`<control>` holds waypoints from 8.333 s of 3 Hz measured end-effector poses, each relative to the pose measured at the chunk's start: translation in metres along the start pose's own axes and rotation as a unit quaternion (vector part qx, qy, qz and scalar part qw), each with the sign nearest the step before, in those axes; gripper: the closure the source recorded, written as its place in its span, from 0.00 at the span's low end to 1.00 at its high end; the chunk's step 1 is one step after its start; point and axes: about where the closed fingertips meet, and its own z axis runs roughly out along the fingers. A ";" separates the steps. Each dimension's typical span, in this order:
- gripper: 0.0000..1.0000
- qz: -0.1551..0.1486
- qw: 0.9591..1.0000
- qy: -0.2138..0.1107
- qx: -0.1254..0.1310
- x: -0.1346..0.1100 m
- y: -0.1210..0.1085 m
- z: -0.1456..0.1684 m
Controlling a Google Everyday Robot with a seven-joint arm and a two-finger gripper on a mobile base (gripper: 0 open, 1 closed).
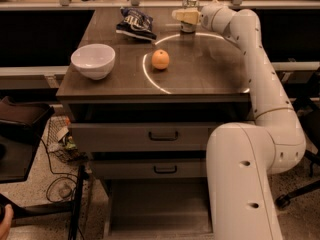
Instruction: Place 7up can into bottom drawer
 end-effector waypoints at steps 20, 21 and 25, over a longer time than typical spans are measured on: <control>1.00 -0.083 0.995 0.036 -0.047 0.013 0.121 -0.452; 1.00 -0.081 0.995 0.036 -0.053 0.020 0.123 -0.445; 1.00 -0.034 0.981 0.063 -0.178 0.282 0.159 -0.549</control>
Offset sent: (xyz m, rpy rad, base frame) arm 0.0164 -0.0156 0.0080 -0.0720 -0.0560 -0.0513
